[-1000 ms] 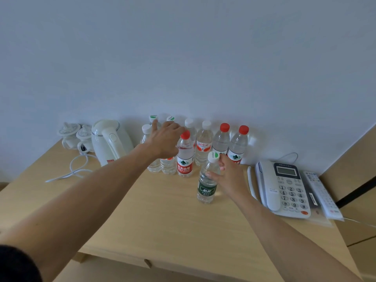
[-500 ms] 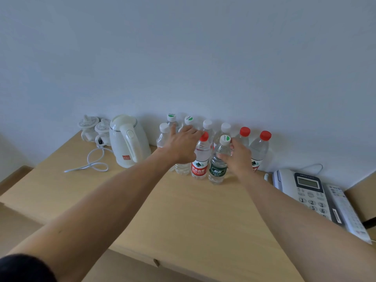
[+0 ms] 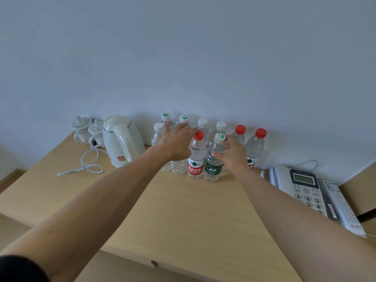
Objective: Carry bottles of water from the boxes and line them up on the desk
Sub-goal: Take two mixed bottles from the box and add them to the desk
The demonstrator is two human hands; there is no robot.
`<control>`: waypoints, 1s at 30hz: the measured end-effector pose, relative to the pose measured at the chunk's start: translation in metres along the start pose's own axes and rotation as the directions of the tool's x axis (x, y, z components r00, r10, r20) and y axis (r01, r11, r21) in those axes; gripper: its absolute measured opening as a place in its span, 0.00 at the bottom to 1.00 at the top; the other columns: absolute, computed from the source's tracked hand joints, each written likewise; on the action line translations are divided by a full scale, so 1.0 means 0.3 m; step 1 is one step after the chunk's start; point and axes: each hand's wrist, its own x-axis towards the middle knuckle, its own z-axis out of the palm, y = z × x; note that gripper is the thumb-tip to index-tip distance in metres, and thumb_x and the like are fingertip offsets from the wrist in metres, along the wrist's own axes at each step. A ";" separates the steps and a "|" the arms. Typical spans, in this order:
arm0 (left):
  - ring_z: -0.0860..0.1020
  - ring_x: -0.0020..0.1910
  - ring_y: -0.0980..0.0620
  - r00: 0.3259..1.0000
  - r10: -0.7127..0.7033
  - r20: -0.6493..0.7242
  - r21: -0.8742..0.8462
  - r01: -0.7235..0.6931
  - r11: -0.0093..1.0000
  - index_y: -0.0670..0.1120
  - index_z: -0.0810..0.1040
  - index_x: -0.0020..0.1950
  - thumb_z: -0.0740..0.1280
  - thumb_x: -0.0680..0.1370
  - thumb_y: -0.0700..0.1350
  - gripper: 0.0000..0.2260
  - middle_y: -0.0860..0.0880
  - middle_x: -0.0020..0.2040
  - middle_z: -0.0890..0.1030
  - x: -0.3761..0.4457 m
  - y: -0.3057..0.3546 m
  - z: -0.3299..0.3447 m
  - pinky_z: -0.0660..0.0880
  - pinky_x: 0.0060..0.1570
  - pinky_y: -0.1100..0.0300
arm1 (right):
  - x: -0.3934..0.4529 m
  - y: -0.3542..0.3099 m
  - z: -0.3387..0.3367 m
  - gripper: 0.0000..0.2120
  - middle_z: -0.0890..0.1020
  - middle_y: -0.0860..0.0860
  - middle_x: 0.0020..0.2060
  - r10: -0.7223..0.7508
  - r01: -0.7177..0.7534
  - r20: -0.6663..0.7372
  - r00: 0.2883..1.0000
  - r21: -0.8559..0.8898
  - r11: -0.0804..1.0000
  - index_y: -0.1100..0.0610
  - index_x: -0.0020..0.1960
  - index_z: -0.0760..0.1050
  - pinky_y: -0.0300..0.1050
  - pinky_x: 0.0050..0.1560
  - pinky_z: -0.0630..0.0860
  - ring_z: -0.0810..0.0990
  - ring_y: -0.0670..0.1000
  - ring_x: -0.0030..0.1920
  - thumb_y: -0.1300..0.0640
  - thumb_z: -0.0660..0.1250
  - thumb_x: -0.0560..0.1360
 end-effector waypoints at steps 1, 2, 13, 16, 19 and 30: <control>0.60 0.78 0.48 1.000 -0.005 0.003 0.001 0.005 1.000 0.52 0.63 0.78 0.69 0.73 0.43 0.34 0.50 0.72 0.72 -0.002 0.000 -0.003 0.47 0.76 0.36 | -0.001 -0.001 -0.001 0.26 0.80 0.55 0.54 0.004 -0.004 0.005 1.000 0.001 1.000 0.58 0.62 0.74 0.51 0.57 0.73 0.78 0.56 0.55 0.57 0.79 0.68; 0.58 0.79 0.48 1.000 -0.008 0.005 0.001 0.008 1.000 0.52 0.62 0.78 0.68 0.73 0.43 0.34 0.50 0.73 0.71 -0.003 0.000 -0.006 0.47 0.76 0.36 | -0.001 -0.002 -0.001 0.26 0.80 0.55 0.55 0.006 -0.006 0.010 1.000 0.004 1.000 0.57 0.62 0.74 0.51 0.57 0.73 0.78 0.56 0.56 0.57 0.79 0.68; 0.57 0.80 0.49 0.993 -0.073 -0.089 -0.015 0.072 0.997 0.54 0.65 0.78 0.65 0.77 0.40 0.29 0.53 0.77 0.69 0.019 -0.083 -0.043 0.48 0.76 0.38 | 0.005 0.002 -0.053 0.29 0.78 0.52 0.57 -0.011 0.014 0.031 0.999 -0.082 0.997 0.54 0.65 0.72 0.40 0.44 0.68 0.75 0.51 0.51 0.61 0.78 0.67; 0.59 0.79 0.48 0.990 -0.105 -0.099 -0.018 0.104 0.994 0.53 0.66 0.77 0.63 0.79 0.41 0.26 0.52 0.75 0.71 0.036 -0.101 -0.074 0.51 0.75 0.39 | 0.017 -0.010 -0.091 0.26 0.78 0.53 0.56 -0.016 0.019 0.027 1.000 -0.128 0.992 0.55 0.65 0.73 0.44 0.47 0.73 0.77 0.52 0.52 0.63 0.74 0.69; 0.63 0.77 0.46 0.985 -0.119 -0.125 0.010 0.121 0.993 0.52 0.68 0.77 0.62 0.82 0.45 0.22 0.50 0.74 0.73 0.062 -0.094 -0.110 0.55 0.74 0.41 | 0.033 -0.028 -0.141 0.21 0.79 0.54 0.55 -0.031 0.034 0.024 0.999 -0.172 0.984 0.56 0.64 0.74 0.49 0.53 0.76 0.78 0.55 0.56 0.64 0.69 0.71; 0.72 0.69 0.43 0.988 0.006 -0.154 0.124 0.013 0.992 0.49 0.67 0.77 0.56 0.84 0.51 0.21 0.47 0.71 0.75 0.207 0.153 -0.215 0.64 0.67 0.45 | 0.056 -0.013 -0.350 0.17 0.78 0.55 0.56 -0.041 0.017 -0.078 0.996 -0.291 0.957 0.54 0.63 0.74 0.44 0.47 0.71 0.77 0.55 0.54 0.59 0.67 0.75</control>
